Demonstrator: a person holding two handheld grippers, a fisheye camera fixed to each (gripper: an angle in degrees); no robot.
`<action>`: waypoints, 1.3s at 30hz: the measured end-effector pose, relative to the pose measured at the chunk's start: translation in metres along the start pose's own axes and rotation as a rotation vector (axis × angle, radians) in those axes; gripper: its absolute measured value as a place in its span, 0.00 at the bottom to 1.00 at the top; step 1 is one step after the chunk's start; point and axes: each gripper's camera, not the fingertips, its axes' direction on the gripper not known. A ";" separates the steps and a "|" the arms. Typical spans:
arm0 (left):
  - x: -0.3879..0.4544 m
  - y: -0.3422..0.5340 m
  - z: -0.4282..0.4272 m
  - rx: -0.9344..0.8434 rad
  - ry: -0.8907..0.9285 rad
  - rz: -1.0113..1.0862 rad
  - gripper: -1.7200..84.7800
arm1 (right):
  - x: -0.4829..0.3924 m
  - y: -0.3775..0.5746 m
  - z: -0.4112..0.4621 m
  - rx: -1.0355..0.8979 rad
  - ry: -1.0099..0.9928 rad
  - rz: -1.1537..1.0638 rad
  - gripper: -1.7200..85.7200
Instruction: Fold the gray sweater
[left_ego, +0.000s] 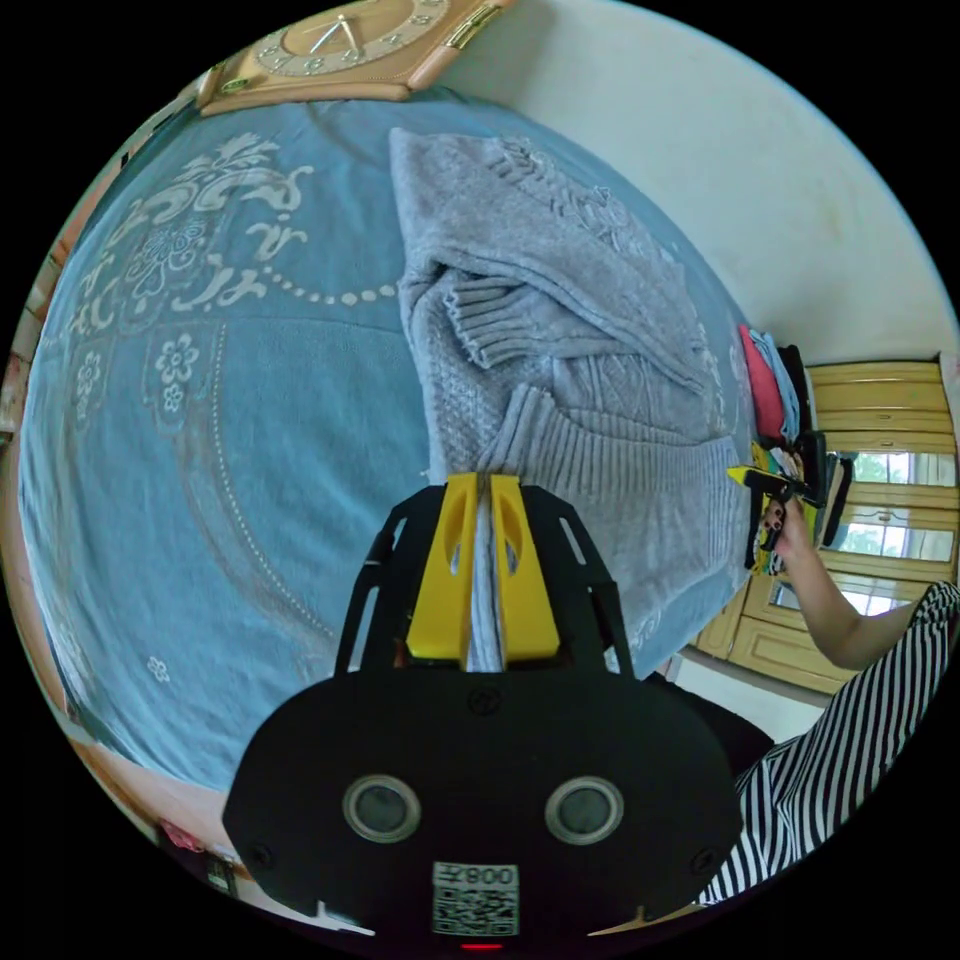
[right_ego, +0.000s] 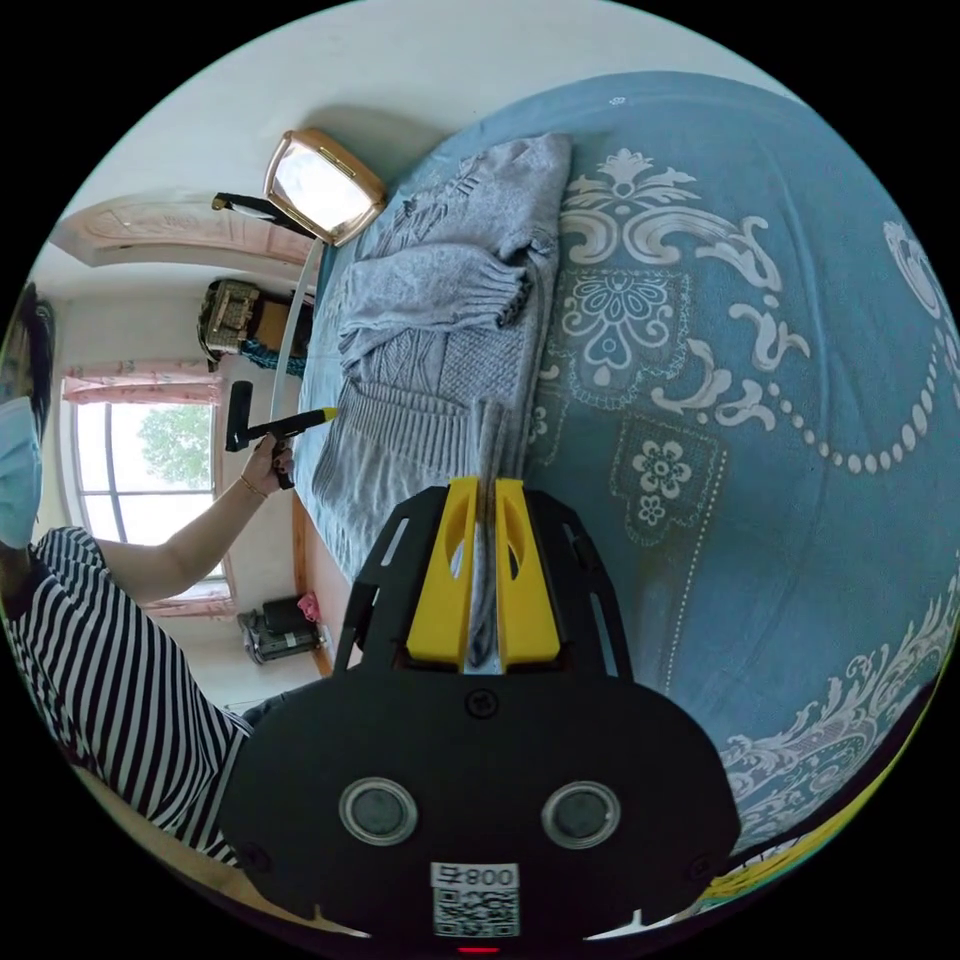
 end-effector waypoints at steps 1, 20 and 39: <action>-0.002 0.002 -0.004 0.005 0.005 0.002 0.05 | -0.001 0.001 -0.001 0.002 -0.001 -0.002 0.05; -0.028 0.022 -0.003 0.006 0.056 -0.007 0.06 | -0.040 -0.006 -0.007 0.004 0.007 -0.060 0.05; 0.014 0.058 -0.003 0.206 0.051 0.010 0.09 | -0.099 -0.018 0.012 0.076 0.205 -0.118 0.07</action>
